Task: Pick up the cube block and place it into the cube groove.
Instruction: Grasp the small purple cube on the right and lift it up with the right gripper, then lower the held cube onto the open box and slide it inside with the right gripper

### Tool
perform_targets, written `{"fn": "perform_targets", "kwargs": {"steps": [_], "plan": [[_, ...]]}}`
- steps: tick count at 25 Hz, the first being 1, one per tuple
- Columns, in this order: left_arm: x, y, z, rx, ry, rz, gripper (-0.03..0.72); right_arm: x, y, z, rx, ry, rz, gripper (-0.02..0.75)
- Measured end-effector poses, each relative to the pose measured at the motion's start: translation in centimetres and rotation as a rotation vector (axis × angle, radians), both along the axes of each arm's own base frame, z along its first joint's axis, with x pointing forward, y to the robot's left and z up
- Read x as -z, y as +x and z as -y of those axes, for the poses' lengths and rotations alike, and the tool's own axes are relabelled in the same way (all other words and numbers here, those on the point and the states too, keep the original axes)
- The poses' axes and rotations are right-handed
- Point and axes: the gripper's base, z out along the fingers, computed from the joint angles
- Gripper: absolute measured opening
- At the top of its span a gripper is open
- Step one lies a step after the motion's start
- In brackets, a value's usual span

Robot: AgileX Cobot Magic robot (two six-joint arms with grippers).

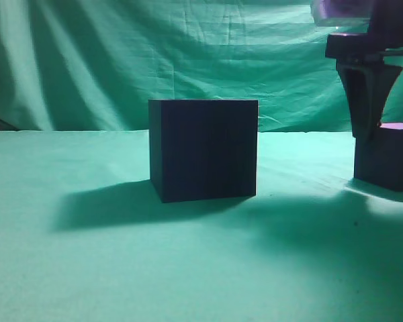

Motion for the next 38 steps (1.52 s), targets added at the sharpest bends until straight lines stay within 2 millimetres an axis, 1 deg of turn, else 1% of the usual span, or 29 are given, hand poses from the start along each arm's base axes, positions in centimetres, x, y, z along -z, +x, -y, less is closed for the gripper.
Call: {"fn": "perform_targets", "kwargs": {"steps": [4, 5, 7, 8, 12, 14, 16, 18, 20, 22, 23, 26, 29, 31, 33, 36, 38], "plan": [[0.0, 0.0, 0.0, 0.000, 0.000, 0.000, 0.000, 0.7, 0.3, 0.0, -0.005, -0.014, -0.002, 0.538], [0.0, 0.0, 0.0, 0.000, 0.000, 0.000, 0.000, 0.8, 0.4, 0.0, -0.002, -0.021, -0.003, 0.491], [0.0, 0.0, 0.0, 0.000, 0.000, 0.000, 0.000, 0.9, 0.5, 0.1, 0.016, -0.033, 0.001, 0.424], [0.0, 0.0, 0.0, 0.000, 0.000, 0.000, 0.000, 0.9, 0.5, 0.2, 0.024, -0.035, 0.003, 0.435], [0.0, 0.0, 0.0, 0.000, 0.000, 0.000, 0.000, 0.4, 0.7, 0.2, 0.053, -0.040, -0.002, 0.435], [0.0, 0.0, 0.0, 0.000, 0.000, 0.000, 0.000, -0.6, 0.9, 0.0, 0.069, -0.026, -0.007, 0.435], [0.0, 0.0, 0.0, 0.000, 0.000, 0.000, 0.000, -2.9, 1.3, -0.4, 0.085, 0.016, 0.020, 0.435], [0.0, 0.0, 0.0, 0.000, 0.000, 0.000, 0.000, -5.4, 1.1, -1.4, 0.068, 0.053, 0.060, 0.435], [0.0, 0.0, 0.0, 0.000, 0.000, 0.000, 0.000, -8.3, 0.2, -3.2, 0.022, 0.089, 0.103, 0.435], [0.0, 0.0, 0.0, 0.000, 0.000, 0.000, 0.000, -10.2, -1.0, -5.5, -0.008, 0.128, 0.119, 0.435], [0.0, 0.0, 0.0, 0.000, 0.000, 0.000, 0.000, -11.0, -1.8, -6.8, -0.021, 0.145, 0.115, 0.435], [0.0, 0.0, 0.0, 0.000, 0.000, 0.000, 0.000, -12.1, -3.9, -10.3, -0.080, 0.181, 0.109, 0.435], [0.0, 0.0, 0.0, 0.000, 0.000, 0.000, 0.000, -12.0, -5.4, -13.1, -0.128, 0.199, 0.099, 0.435], [0.0, 0.0, 0.0, 0.000, 0.000, 0.000, 0.000, -11.2, -5.5, -14.4, -0.124, 0.187, 0.081, 0.435], [0.0, 0.0, 0.0, 0.000, 0.000, 0.000, 0.000, -9.9, -5.2, -15.2, -0.117, 0.161, 0.057, 0.435], [0.0, 0.0, 0.0, 0.000, 0.000, 0.000, 0.000, -8.2, -4.6, -15.7, -0.102, 0.125, 0.026, 0.435], [0.0, 0.0, 0.0, 0.000, 0.000, 0.000, 0.000, -7.6, -4.3, -15.9, -0.086, 0.106, 0.022, 0.435]]}}
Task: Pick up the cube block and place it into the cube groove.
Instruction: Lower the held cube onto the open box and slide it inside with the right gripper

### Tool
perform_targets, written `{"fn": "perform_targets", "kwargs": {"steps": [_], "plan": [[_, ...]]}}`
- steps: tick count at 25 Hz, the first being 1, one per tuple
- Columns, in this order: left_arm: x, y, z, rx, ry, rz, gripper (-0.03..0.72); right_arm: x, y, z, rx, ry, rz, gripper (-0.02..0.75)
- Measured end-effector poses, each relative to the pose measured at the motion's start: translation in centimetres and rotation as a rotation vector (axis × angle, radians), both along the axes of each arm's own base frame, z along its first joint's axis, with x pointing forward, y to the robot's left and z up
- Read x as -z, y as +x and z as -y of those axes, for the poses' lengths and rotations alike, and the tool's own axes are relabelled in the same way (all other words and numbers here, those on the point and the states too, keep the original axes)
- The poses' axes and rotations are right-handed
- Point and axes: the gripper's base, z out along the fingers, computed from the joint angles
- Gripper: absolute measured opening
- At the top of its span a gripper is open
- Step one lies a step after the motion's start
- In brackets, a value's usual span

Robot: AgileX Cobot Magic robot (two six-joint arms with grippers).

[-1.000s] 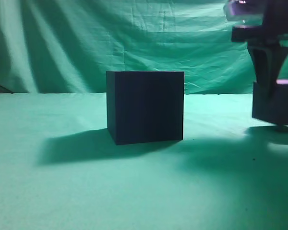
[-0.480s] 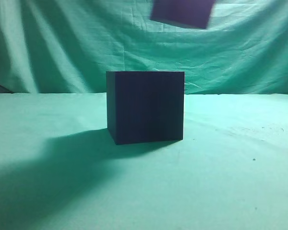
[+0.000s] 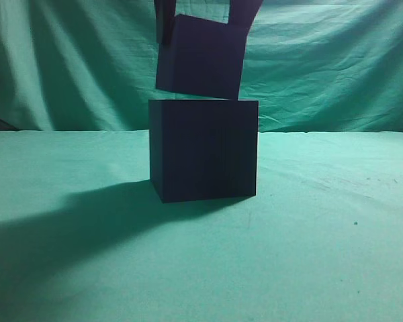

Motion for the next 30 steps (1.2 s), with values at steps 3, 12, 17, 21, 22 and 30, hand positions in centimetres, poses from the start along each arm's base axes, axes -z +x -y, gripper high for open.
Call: {"fn": "perform_targets", "kwargs": {"steps": [3, 12, 17, 21, 22, 30], "plan": [[0.0, 0.0, 0.0, 0.000, 0.000, 0.000, 0.000, 0.0, 0.2, 0.0, 0.025, -0.003, 0.010, 0.435], [0.0, 0.0, 0.0, 0.000, 0.000, 0.000, 0.000, 0.7, 1.1, -0.5, 0.071, 0.001, 0.065, 0.435], [0.0, 0.0, 0.0, 0.000, 0.000, 0.000, 0.000, 0.9, 1.2, -0.4, 0.074, -0.017, 0.059, 0.435], [0.0, 0.0, 0.0, 0.000, 0.000, 0.000, 0.000, 0.9, 1.1, -0.2, 0.077, -0.041, 0.046, 0.435], [0.0, 0.0, 0.0, 0.001, 0.000, 0.000, 0.000, 0.9, 1.1, -0.2, 0.078, -0.047, 0.043, 0.435], [0.0, 0.0, 0.0, 0.001, 0.000, 0.000, 0.000, 0.9, 1.1, -0.1, 0.071, -0.056, 0.042, 0.435]]}}
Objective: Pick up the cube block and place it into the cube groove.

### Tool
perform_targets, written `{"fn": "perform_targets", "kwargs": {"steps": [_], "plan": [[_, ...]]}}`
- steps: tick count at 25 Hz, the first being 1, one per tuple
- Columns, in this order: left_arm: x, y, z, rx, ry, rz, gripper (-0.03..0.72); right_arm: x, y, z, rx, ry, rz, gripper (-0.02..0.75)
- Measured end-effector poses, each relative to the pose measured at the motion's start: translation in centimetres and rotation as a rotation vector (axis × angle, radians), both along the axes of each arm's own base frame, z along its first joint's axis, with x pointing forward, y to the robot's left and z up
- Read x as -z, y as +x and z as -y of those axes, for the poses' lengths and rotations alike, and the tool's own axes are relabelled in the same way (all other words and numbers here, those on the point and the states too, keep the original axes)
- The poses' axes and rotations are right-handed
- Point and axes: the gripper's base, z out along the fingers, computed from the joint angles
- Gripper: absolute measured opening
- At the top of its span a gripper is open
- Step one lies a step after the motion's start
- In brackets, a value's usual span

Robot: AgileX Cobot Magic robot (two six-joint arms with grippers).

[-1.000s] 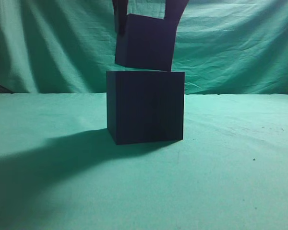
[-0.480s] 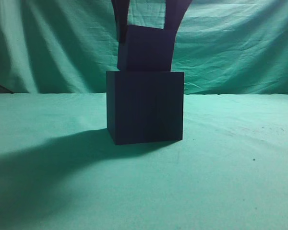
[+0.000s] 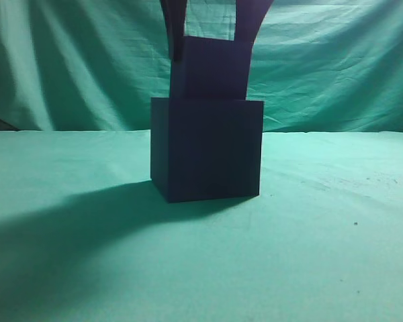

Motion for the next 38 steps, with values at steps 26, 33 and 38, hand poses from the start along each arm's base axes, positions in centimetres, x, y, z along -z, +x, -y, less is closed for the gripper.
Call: {"fn": "perform_targets", "kwargs": {"steps": [26, 33, 38], "plan": [[0.0, 0.0, 0.0, 0.000, 0.000, 0.000, 0.000, -0.3, 0.3, -0.9, -0.043, 0.017, -0.033, 0.577], [0.0, 0.0, 0.0, 0.000, 0.000, 0.000, 0.000, -6.6, 0.5, -0.2, -0.080, 0.051, 0.123, 0.259], [0.0, 0.0, 0.0, 0.000, 0.000, 0.000, 0.000, -13.1, -2.5, 3.2, -0.104, 0.157, 0.242, 0.000]]}}
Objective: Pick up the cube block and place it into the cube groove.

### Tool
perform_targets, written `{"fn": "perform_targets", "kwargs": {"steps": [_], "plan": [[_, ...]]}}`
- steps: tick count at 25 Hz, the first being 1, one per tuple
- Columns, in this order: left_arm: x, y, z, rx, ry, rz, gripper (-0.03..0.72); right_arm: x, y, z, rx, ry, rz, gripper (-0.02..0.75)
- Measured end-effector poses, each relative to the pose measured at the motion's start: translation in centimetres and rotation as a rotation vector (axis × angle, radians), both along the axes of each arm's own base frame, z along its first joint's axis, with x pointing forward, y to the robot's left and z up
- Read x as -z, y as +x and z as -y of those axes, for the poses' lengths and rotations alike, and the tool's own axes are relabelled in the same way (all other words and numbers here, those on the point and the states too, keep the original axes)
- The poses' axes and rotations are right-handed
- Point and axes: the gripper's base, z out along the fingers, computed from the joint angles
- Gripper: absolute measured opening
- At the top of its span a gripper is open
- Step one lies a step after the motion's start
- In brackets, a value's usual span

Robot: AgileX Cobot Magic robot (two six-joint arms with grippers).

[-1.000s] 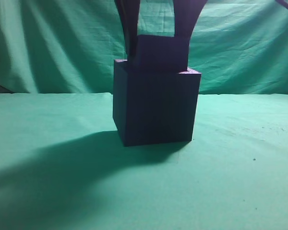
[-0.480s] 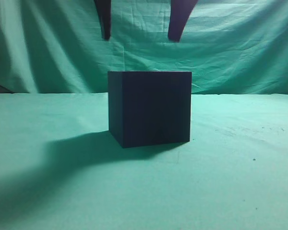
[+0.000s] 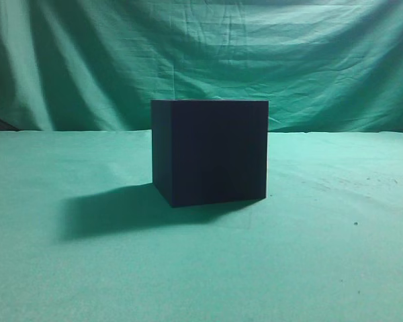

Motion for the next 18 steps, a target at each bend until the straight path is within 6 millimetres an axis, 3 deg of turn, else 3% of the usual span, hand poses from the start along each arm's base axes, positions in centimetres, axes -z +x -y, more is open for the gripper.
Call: {"fn": "perform_targets", "kwargs": {"steps": [3, 7, 11, 18], "plan": [[0.0, 0.0, 0.0, 0.000, 0.000, 0.000, 0.000, -3.9, -2.6, 2.7, -0.011, 0.092, 0.074, 0.000], [0.0, 0.0, 0.0, 0.000, 0.000, 0.000, 0.000, -7.1, -6.9, 7.4, -0.021, 0.173, 0.158, 0.000], [0.0, 0.0, 0.0, 0.000, 0.000, 0.000, 0.000, -7.0, -10.8, 11.9, -0.028, 0.185, 0.194, 0.000], [0.0, 0.0, 0.0, 0.000, 0.000, 0.000, 0.000, -3.8, -17.1, 18.8, -0.063, 0.252, 0.291, 0.000]]}}
